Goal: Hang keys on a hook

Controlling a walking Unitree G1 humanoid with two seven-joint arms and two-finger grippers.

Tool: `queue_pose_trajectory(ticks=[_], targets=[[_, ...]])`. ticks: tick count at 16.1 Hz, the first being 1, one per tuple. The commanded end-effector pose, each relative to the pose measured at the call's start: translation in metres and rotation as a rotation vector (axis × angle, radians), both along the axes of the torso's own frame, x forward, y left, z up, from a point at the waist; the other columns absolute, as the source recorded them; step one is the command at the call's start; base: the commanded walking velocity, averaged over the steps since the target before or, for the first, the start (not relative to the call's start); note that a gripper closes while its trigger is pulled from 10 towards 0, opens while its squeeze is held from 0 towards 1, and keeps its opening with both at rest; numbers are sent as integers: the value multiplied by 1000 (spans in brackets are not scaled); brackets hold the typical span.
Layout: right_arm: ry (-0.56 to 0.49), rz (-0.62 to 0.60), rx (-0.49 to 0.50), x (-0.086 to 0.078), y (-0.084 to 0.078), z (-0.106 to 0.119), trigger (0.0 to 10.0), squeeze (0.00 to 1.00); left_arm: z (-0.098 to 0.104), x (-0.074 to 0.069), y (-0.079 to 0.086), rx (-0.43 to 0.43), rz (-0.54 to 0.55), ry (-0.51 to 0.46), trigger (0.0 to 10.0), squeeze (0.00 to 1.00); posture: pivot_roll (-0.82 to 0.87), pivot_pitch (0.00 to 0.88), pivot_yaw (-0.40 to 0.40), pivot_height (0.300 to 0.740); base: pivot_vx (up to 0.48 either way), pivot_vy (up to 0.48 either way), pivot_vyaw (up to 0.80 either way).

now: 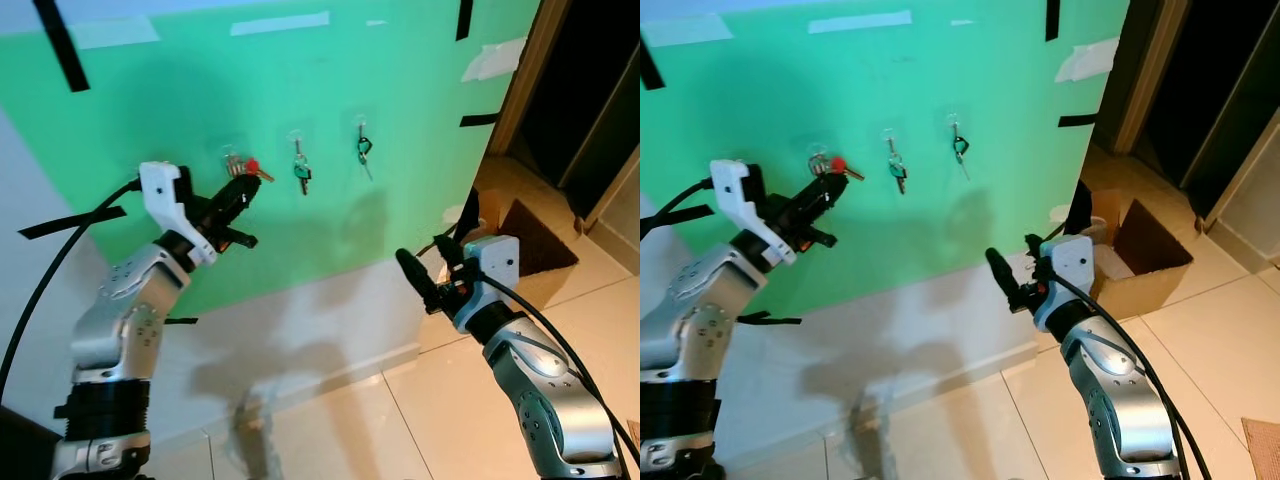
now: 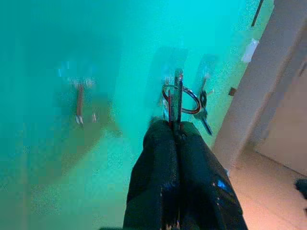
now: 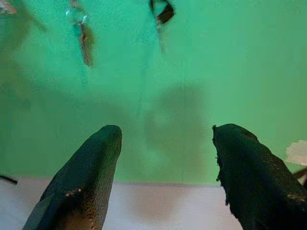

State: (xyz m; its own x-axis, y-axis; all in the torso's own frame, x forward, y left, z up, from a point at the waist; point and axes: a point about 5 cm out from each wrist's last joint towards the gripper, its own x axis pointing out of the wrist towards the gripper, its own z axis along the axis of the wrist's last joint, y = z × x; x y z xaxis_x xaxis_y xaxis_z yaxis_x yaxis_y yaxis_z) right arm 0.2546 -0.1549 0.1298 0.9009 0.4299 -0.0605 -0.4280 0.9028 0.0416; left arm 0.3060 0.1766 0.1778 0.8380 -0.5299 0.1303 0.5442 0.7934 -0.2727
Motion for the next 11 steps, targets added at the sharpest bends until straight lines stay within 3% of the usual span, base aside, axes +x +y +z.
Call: queue_pose_trajectory(ticks=[1,4,11], targets=[[-14,57,-4,-2,7,4,10000,0,-2,-3,6,-9,-8,27,10000,0,-68,0,75,740,0,0,0],[-5,94,-30,-6,11,3,10000,0,-6,-5,12,-58,4,98,10000,0,-67,0,76,740,0,0,0],[-23,118,-48,-9,12,7,10000,0,-6,-1,11,-71,-72,137,10000,0,-73,0,74,740,0,0,0]])
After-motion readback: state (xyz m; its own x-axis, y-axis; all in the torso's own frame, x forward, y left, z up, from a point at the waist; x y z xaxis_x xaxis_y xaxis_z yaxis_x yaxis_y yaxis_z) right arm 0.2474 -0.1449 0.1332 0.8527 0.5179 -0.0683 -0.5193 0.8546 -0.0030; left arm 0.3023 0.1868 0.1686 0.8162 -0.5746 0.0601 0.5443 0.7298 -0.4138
